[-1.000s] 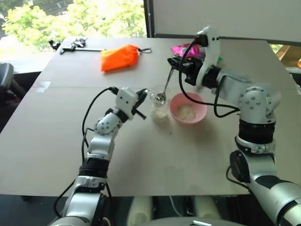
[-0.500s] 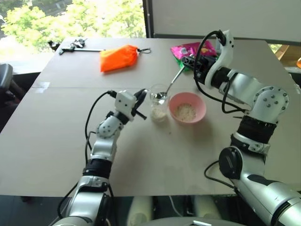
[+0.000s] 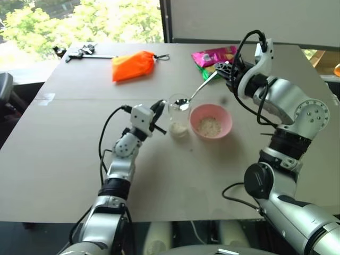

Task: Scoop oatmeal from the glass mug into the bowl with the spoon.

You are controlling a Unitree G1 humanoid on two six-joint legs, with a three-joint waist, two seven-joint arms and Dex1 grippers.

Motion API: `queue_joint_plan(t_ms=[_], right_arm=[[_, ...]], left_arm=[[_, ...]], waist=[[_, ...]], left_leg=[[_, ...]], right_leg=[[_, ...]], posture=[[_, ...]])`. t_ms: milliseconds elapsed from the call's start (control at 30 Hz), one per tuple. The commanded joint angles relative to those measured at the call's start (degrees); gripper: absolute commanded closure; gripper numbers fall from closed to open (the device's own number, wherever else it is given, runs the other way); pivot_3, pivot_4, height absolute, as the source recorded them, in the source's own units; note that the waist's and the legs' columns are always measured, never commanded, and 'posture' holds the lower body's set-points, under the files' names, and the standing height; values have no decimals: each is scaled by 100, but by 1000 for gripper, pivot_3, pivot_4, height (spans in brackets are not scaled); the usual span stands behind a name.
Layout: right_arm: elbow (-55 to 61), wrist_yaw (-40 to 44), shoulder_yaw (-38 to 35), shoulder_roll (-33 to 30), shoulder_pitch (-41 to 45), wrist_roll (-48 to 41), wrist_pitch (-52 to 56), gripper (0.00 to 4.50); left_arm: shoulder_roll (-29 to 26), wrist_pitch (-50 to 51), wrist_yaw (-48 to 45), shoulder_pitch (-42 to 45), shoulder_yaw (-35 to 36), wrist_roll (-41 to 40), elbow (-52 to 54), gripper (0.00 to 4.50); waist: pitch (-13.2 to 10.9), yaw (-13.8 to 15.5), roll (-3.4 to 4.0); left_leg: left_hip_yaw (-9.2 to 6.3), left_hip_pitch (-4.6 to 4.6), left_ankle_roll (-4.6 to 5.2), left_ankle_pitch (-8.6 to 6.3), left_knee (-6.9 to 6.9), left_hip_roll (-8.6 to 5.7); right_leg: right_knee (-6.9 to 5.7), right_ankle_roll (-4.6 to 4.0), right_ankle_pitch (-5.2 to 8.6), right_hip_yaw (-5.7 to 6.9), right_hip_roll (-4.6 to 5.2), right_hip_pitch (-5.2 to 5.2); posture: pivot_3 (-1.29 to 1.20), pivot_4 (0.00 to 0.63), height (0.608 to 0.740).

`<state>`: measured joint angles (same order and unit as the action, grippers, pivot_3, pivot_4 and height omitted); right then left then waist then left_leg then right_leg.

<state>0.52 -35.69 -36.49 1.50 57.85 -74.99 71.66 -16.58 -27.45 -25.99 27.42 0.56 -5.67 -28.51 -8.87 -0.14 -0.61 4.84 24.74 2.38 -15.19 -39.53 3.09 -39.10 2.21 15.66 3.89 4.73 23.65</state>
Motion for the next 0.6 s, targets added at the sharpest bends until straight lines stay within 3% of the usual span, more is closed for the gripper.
queue_joint_plan(t_ms=[33, 433, 600], right_arm=[[73, -414, 82, -92, 119, -656, -414, 4500], [-56, -406, 382, -1242, -100, -1990, -1210, 4500], [-18, -249, 609, -1854, -497, -2078, -1292, 4500]], left_arm=[[23, -119, 50, 3, 10, 114, -212, 4463], [-54, -155, 17, -47, 111, 25, -192, 4463], [-148, -109, 45, -31, 273, -31, -231, 4463]], waist=[[0, -14, 0], [0, -45, 0], [0, -59, 0]], left_leg=[[0, 0, 0, 0, 0, 0], [-2, 2, 1, -1, 1, 1], [-2, 0, 2, -1, 1, 3]], right_leg=[[0, 0, 0, 0, 0, 0], [4, 0, 0, -1, 0, 0], [3, 0, 0, -5, 0, 1]], posture=[[0, 150, 696], [0, 150, 696], [0, 150, 696]])
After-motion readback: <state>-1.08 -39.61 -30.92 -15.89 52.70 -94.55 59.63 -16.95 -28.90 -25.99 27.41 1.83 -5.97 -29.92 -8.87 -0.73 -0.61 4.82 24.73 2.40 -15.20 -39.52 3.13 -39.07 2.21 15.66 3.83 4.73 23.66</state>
